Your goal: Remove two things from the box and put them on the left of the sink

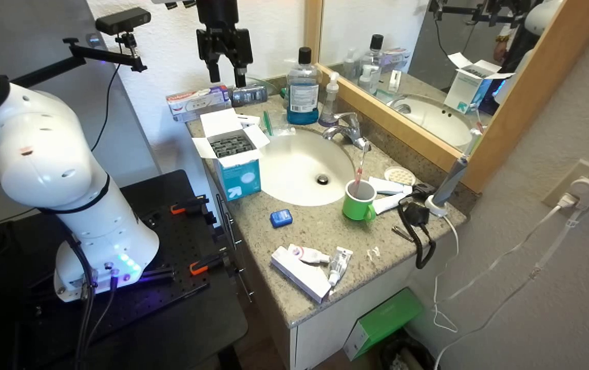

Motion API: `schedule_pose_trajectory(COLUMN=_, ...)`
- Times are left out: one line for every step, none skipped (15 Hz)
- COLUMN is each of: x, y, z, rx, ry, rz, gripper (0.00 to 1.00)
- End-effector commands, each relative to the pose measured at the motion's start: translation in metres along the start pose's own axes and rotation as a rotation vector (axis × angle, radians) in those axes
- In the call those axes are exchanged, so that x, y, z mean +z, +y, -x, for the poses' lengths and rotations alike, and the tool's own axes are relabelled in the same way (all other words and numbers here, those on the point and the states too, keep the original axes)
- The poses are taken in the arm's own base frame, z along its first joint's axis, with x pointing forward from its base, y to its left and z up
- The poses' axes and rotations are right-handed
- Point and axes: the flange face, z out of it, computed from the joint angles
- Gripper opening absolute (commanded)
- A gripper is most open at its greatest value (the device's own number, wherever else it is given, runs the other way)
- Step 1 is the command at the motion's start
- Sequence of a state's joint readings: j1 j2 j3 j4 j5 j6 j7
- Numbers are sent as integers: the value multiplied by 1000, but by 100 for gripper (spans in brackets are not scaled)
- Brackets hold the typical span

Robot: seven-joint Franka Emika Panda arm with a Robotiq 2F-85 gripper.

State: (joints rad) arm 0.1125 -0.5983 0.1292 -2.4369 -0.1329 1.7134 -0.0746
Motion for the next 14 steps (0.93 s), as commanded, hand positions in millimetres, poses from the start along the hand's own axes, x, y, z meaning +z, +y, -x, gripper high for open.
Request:
schedule_pose_trajectory(x=-9, y=-8, z=-6, rx=-43, ry=60, rz=-95, gripper=100)
schedule_pose_trajectory(x=-10, y=-8, z=-7, rx=-57, ry=83, rz=-154, gripper=100)
schedule_pose_trajectory(x=-11, y=-8, z=-9, rx=-73, ry=103, rz=-208, gripper=100)
schedule_pose_trajectory(x=-12, y=-7, z=-10, rx=-84, ry=117, rz=-265, gripper=100)
schedule_pose_trajectory(x=-12, y=-6, z=-11, rx=-99, ry=132, rz=-316, gripper=100)
schedule_pose_trajectory(x=-11, y=-4, z=-11, rx=-100, ry=137, rz=-359, gripper=100)
schedule_pose_trajectory(x=-10, y=-2, z=-10, rx=-105, ry=140, rz=-387, gripper=100)
schedule_pose_trajectory(x=-9, y=1, z=-9, rx=-83, ry=137, rz=-395, gripper=100)
schedule_pose_trajectory(x=-8, y=2, z=-9, rx=-63, ry=132, rz=-397, gripper=100)
schedule_pose_trajectory(x=-6, y=3, z=-9, rx=-23, ry=121, rz=-383, gripper=100)
schedule_pose_trajectory(x=-5, y=5, z=-9, rx=14, ry=113, rz=-372, gripper=100)
schedule_pose_trajectory(x=-6, y=5, z=-9, rx=52, ry=106, rz=-390, gripper=100)
schedule_pose_trajectory(x=-6, y=4, z=-10, rx=97, ry=104, rz=-393, gripper=100)
schedule_pose_trajectory(x=-7, y=1, z=-11, rx=139, ry=106, rz=-407, gripper=100)
